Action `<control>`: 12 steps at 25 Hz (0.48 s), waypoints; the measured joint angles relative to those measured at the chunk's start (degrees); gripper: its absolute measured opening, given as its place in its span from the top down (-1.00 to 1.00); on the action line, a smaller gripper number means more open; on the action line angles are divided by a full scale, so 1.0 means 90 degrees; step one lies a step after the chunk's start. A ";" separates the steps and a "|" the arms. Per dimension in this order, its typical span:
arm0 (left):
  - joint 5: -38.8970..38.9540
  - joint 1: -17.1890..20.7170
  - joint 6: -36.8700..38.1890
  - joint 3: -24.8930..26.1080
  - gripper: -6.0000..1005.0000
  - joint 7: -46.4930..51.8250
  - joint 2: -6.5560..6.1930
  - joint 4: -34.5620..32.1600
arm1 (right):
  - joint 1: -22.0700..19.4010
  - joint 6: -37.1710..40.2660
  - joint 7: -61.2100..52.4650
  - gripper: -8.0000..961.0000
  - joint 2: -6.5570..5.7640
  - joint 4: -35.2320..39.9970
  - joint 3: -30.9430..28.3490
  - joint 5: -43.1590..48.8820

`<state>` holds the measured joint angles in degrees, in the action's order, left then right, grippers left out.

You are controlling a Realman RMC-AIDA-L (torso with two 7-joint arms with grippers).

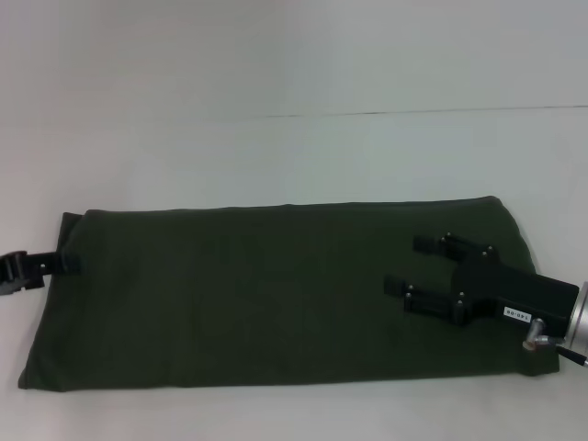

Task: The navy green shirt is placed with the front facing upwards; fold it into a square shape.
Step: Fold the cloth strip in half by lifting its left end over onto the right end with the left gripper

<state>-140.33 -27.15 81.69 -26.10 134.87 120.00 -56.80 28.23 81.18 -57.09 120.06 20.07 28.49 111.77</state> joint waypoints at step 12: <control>-0.0264 0.0011 -0.0340 -0.0040 -0.52 0.0005 0.0014 0.0160 | 0.0043 -0.0062 0.0003 -0.85 0.0000 -0.0021 -0.0011 -0.0008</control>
<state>-142.71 -27.05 78.64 -26.46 134.91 120.12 -55.36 28.62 80.62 -57.07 120.06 19.88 28.39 111.70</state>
